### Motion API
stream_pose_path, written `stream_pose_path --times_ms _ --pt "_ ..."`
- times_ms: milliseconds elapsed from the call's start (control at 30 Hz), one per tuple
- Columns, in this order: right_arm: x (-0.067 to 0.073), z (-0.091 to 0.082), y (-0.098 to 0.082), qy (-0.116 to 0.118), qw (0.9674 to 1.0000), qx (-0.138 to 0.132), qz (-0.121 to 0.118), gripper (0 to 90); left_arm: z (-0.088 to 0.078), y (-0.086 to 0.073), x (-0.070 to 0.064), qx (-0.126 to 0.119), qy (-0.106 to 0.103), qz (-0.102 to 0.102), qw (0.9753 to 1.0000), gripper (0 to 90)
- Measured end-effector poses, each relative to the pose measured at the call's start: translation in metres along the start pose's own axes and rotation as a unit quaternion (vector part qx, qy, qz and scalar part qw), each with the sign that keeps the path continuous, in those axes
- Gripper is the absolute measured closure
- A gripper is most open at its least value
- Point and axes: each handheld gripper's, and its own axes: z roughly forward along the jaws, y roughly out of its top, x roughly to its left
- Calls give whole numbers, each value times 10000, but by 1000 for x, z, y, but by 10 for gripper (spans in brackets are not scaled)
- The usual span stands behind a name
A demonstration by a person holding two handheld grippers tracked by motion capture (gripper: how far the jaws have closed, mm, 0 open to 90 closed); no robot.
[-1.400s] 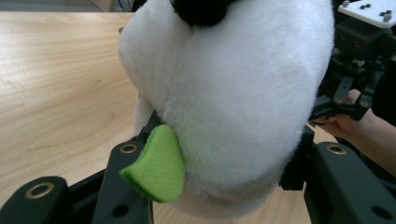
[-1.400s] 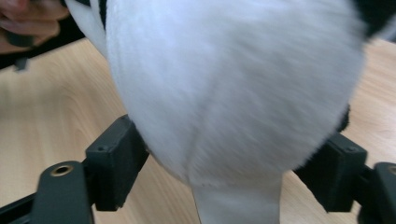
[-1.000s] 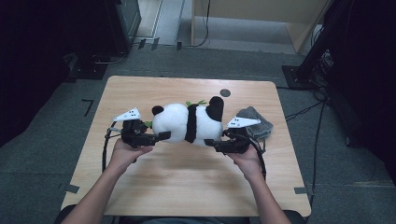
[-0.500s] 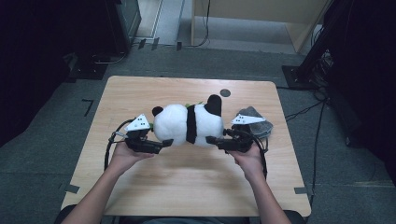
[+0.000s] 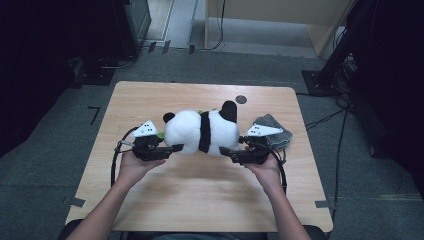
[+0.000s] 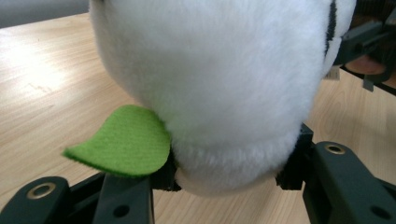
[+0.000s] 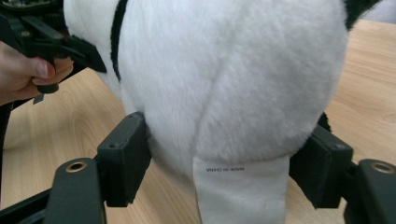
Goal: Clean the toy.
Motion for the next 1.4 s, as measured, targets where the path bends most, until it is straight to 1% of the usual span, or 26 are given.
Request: stream_pose_path --times_ms 67,133,200,233,267,300,367,400,433,467,500,533,567,633,667,700,767,867,900,1000,1100,1133,1167,1267,1333,1400 --pt "-2 3 -3 -6 10000 13 -49 265 0 0 1 41 -17 -57 10000 555" --pt "-1 7 -6 -86 9998 44 -175 238 1 1 2 77 -31 -148 9999 565" --pt "2 11 -5 -190 9991 244 -280 177 1 1 5 86 -139 -332 9993 568" --pt "5 12 -5 -236 9984 304 -411 154 1 1 6 68 -193 -431 9989 567" --pt "9 13 -5 -334 9974 347 -536 134 0 1 7 65 -223 -473 9986 567" --pt "12 14 -5 -371 9963 409 -658 118 0 1 8 37 -255 -545 9982 567" --pt "15 15 -4 -405 9953 448 -750 117 -2 2 11 12 -335 -684 9971 566" --pt "15 14 -4 -368 9956 452 -738 118 -3 2 12 2 -436 -829 9956 566" --pt "15 14 -3 -363 9957 465 -711 147 -3 2 13 19 -486 -917 9946 565" --pt "15 14 -3 -414 9955 495 -692 205 -3 2 14 33 -498 -967 9941 562" --pt "16 13 -3 -457 9951 537 -694 228 -3 1 15 67 -512 -975 9939 556" --pt "15 13 -4 -419 9954 570 -647 250 -1 0 15 124 -480 -961 9941 538" --pt "14 13 -4 -415 9952 614 -635 270 0 -1 15 160 -396 -900 9950 501" --pt "14 13 -4 -415 9946 753 -583 314 4 -4 14 223 -311 -723 9966 414" --pt "14 13 -5 -470 9941 799 -560 325 6 -5 13 248 -268 -645 9972 377" --pt "13 13 -5 -475 9941 832 -508 331 7 -7 14 238 -261 -599 9976 347" --pt "11 13 -4 -459 9945 869 -356 335 8 -8 15 218 -252 -599 9977 309" --pt "9 11 -1 -338 9956 870 -80 336 7 -9 15 149 -168 -484 9986 280" --pt "9 10 0 -315 9958 859 -9 336 6 -10 14 154 -100 -399 9990 276" --pt "10 9 2 -308 9960 826 128 336 7 -13 11 264 68 -103 9996 268" --pt "9 7 3 -285 9958 826 284 336 8 -15 8 361 150 75 9992 263" --pt "8 7 4 -250 9954 834 389 336 7 -16 7 334 143 88 9993 263" --pt "6 6 4 -191 9950 812 542 336 7 -17 8 300 94 35 9995 264" --pt "0 3 4 54 9935 724 878 333 4 -18 13 188 -148 -275 9993 265" --pt "0 3 4 92 9932 723 911 327 4 -19 12 226 -127 -262 9993 267" --pt "1 4 4 29 9933 792 840 307 5 -21 12 287 -83 -270 9992 268"
